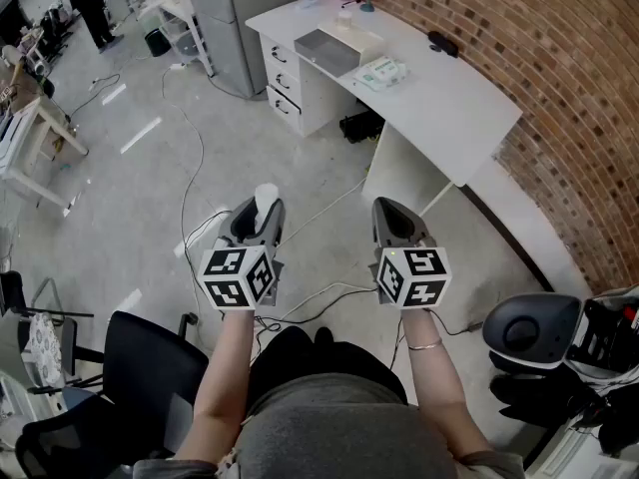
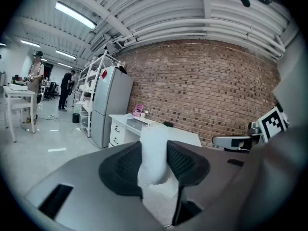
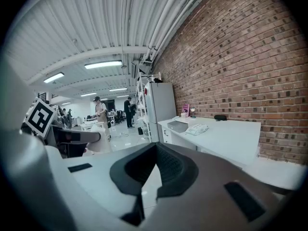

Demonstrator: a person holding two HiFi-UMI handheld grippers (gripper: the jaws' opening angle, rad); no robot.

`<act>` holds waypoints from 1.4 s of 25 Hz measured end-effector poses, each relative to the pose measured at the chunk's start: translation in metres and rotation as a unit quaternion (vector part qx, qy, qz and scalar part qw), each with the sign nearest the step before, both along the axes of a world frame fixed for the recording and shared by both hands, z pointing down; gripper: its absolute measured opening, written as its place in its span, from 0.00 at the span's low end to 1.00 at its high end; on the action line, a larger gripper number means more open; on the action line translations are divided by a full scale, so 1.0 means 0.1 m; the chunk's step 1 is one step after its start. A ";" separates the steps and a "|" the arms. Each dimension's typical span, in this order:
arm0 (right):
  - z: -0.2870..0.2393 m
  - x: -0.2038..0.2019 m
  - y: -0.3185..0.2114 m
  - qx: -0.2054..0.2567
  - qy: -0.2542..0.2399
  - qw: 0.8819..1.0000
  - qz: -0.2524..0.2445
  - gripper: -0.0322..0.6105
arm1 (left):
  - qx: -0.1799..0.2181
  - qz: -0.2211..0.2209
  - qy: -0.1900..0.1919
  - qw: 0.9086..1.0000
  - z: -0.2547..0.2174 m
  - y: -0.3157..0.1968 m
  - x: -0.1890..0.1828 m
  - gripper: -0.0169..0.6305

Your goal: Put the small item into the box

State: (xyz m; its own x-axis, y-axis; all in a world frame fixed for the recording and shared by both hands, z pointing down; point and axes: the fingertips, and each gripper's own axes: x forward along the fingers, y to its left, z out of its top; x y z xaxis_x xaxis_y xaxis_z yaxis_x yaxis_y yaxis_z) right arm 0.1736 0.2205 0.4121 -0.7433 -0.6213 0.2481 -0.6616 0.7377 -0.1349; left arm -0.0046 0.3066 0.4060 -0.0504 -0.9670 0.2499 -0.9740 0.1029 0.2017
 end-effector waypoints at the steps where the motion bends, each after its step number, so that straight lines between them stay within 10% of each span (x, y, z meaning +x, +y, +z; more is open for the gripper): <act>1: 0.01 0.01 -0.02 -0.001 0.000 1.000 -0.001 0.05 | 0.000 -0.001 0.000 1.000 0.01 -0.02 0.01 0.29; 18: 0.20 -0.10 -0.16 -0.042 -0.013 0.999 -0.006 0.06 | -0.017 -0.003 0.001 1.000 0.10 -0.26 -0.13 0.29; 35: 0.34 -1.30 -1.41 -0.070 0.001 0.998 0.010 0.06 | -0.031 0.013 0.033 0.999 0.31 -1.71 -1.33 0.29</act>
State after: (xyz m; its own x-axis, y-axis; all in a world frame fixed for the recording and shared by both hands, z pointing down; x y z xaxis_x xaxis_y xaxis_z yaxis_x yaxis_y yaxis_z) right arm 0.0438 0.0796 0.4458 -0.7302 -0.5955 0.3351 -0.6766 0.6984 -0.2333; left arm -0.1372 0.1355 0.4370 -0.0065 -0.9503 0.3112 -0.9614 0.0915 0.2595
